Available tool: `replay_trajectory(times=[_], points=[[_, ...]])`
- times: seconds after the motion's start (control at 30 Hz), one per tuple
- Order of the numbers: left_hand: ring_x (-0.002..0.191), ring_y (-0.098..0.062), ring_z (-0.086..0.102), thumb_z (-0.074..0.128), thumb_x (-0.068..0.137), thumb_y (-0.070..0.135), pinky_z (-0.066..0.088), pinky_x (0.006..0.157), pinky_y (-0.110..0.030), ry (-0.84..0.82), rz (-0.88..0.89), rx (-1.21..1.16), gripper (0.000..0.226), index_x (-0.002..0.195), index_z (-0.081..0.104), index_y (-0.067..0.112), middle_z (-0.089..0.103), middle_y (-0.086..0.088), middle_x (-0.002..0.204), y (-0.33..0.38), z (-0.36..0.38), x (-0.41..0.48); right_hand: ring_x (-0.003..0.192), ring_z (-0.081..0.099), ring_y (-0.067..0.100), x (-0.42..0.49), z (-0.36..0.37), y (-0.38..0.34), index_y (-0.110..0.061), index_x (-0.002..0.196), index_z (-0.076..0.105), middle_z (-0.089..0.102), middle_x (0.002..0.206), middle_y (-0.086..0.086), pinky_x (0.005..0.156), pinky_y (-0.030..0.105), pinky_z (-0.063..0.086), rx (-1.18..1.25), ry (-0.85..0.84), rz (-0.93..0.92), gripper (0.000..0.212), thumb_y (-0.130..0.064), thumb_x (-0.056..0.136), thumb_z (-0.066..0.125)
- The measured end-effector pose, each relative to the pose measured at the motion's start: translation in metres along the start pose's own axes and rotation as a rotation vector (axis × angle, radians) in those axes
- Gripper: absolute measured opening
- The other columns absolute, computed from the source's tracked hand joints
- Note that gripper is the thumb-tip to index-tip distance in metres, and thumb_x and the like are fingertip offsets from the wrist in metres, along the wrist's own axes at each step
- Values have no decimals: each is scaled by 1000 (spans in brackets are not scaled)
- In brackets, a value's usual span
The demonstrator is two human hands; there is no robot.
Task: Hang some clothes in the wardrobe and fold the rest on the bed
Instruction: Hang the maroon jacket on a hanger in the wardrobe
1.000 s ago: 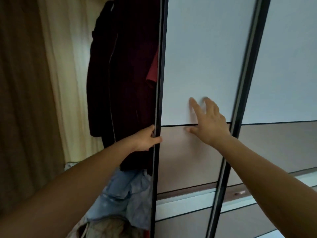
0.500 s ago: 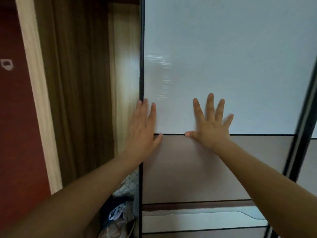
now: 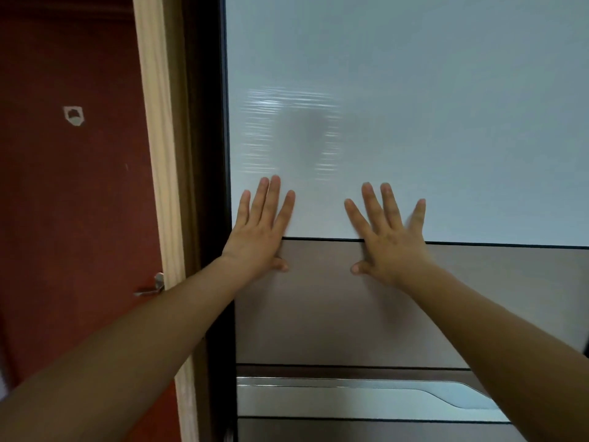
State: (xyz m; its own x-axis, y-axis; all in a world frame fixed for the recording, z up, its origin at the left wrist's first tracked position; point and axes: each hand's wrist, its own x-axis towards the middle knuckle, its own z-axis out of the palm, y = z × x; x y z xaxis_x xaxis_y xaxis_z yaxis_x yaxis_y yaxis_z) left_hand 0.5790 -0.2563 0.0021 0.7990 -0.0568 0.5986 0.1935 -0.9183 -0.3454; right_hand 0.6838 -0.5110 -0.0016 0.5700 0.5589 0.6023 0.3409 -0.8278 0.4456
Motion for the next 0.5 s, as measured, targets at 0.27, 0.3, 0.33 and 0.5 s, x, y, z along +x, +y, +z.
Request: replay_trajectory(times=[0.27, 0.3, 0.33, 0.5], points=[[142, -43, -38, 75, 72, 67, -5, 121, -62, -51, -50, 7, 146, 150, -33, 8, -43, -26, 152, -37, 2, -16, 149, -28, 41, 16, -7, -41, -25, 156, -26, -31, 163, 14, 106, 83, 8, -8, 54, -15, 139, -87, 66, 60], [142, -43, -38, 75, 72, 68, -5, 121, -62, -57, -55, 9, 147, 150, -34, 8, -44, -26, 151, -39, 2, -17, 149, -28, 41, 16, -7, -43, -25, 156, -25, -31, 163, 14, 105, 83, 8, -9, 61, -18, 138, -87, 66, 60], [141, -43, -38, 74, 72, 68, -6, 121, -61, -60, -58, 11, 147, 149, -36, 8, -44, -26, 151, -40, 2, -17, 149, -27, 42, 17, -7, -43, -25, 156, -24, -30, 164, 14, 105, 83, 8, -7, 65, -20, 138, -87, 66, 60], [141, -42, -40, 74, 74, 67, -7, 121, -60, -85, -74, 10, 145, 149, -36, 9, -45, -25, 151, -29, -3, -14, 149, -28, 43, 12, -14, -40, -24, 156, -25, -31, 163, 15, 106, 83, 7, -5, 24, -17, 136, -85, 69, 60]])
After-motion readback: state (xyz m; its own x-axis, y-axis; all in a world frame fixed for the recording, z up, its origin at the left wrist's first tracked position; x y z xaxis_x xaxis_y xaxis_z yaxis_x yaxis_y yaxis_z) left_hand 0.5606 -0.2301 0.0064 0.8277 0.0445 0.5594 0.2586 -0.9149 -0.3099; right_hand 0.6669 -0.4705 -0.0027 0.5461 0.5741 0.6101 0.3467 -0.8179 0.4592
